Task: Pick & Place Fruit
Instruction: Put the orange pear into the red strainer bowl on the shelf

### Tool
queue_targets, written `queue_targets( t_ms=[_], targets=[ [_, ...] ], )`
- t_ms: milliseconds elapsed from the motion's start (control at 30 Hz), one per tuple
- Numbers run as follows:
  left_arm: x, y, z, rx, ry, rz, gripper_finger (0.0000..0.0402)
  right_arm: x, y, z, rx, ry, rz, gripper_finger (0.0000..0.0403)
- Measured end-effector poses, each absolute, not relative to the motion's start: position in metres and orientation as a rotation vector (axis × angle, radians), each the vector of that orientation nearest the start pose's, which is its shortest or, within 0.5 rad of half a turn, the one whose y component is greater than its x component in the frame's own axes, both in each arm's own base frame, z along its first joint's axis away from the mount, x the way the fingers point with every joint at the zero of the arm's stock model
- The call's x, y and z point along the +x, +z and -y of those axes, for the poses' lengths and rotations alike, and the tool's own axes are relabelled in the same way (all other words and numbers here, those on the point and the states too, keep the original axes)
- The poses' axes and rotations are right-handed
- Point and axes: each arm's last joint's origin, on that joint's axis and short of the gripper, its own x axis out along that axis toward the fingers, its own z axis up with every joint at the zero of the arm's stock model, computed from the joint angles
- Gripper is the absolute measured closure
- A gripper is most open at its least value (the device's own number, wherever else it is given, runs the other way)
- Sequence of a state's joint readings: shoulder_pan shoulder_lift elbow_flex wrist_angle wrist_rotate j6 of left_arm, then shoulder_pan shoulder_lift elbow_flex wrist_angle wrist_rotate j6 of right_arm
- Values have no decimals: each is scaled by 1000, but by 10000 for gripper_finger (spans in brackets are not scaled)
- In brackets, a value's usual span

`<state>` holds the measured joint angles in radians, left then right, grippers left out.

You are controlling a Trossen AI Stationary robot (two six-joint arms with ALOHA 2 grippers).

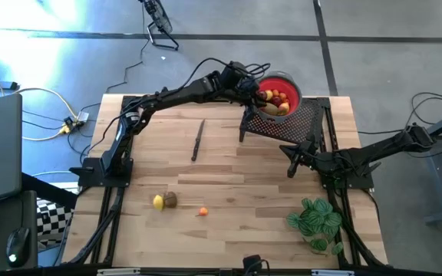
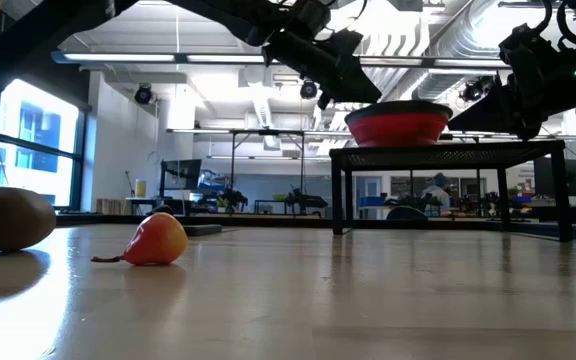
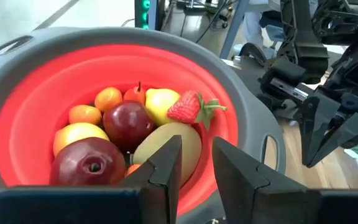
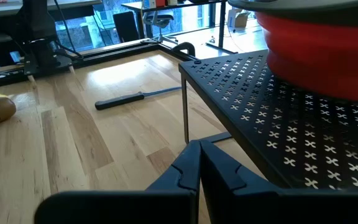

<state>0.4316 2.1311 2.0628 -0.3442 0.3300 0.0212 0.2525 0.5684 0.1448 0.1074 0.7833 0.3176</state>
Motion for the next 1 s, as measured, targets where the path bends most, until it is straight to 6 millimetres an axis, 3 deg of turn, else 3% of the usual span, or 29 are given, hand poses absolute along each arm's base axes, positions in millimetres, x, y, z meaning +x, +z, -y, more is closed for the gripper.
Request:
queue_targets(
  t_ms=[500, 867, 1000],
  targets=[
    [440, 359, -191, -167, 53, -349, 313, 130, 172, -13, 150, -564, -191, 400],
    [435, 368, -188, -59, 14, -326, 314, 130, 172, -13, 150, -563, -192, 400],
    [435, 369, -188, -44, 12, -325, 331, 130, 172, -13, 150, -563, -191, 400]
  ],
)
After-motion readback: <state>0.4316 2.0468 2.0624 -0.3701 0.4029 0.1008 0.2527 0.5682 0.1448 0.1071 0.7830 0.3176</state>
